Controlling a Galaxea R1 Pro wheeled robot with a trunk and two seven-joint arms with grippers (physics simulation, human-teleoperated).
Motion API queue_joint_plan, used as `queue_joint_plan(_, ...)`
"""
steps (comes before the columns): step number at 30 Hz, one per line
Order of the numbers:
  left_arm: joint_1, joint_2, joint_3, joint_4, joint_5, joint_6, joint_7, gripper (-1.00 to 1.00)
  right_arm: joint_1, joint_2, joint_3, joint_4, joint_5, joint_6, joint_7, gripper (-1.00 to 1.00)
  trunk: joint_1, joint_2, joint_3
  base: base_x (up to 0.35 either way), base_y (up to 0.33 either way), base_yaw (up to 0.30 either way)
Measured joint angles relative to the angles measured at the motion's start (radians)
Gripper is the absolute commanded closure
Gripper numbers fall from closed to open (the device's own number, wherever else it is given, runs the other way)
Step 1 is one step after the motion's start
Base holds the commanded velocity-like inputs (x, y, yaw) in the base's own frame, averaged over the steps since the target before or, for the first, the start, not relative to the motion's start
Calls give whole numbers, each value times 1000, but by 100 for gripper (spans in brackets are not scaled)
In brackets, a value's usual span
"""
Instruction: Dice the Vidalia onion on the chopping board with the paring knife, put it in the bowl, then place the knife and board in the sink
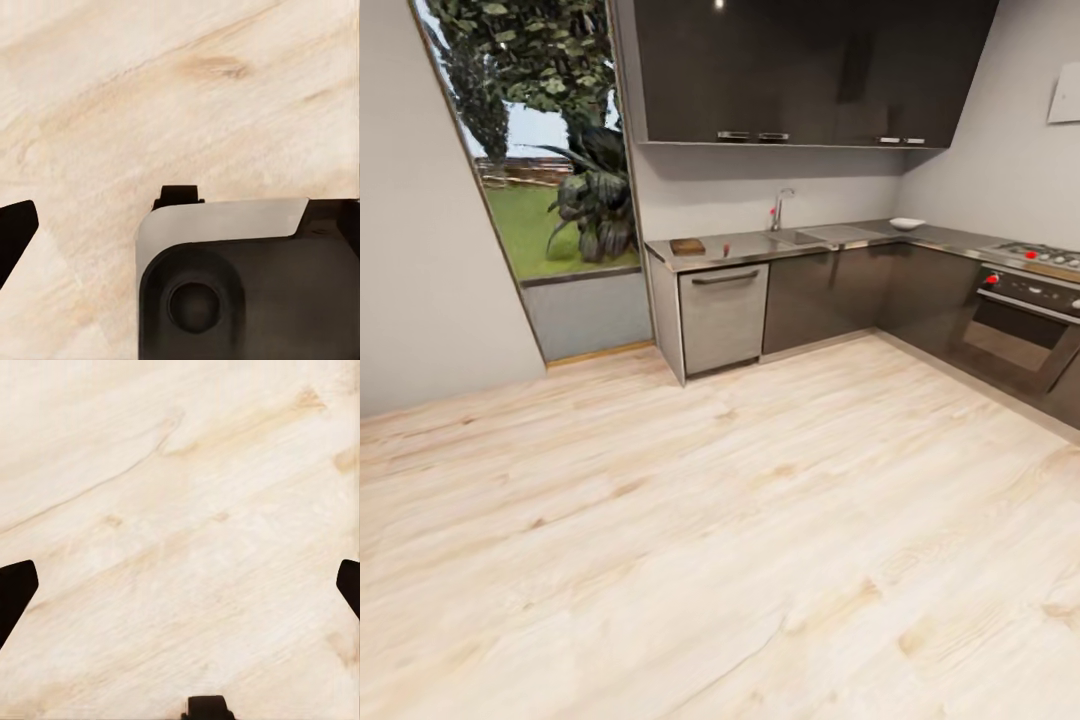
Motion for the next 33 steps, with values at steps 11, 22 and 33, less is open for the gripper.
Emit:
queue_joint_plan(11, 0, 0, 0, 0, 0, 0, 0, -100, 0, 0, 0, 0, 0, 0, 0, -100, 0, 0, 0, 280, -188, 0)
queue_joint_plan(22, 0, 0, 0, 0, 0, 0, 0, -100, -1, 0, 0, 0, 0, 0, 0, -100, 0, 0, 0, 283, -176, 0)
queue_joint_plan(33, 0, -1, 0, 1, 0, 0, 0, -100, -1, 1, 0, 0, 0, 0, 0, -100, 0, 0, 0, 283, -175, 20)
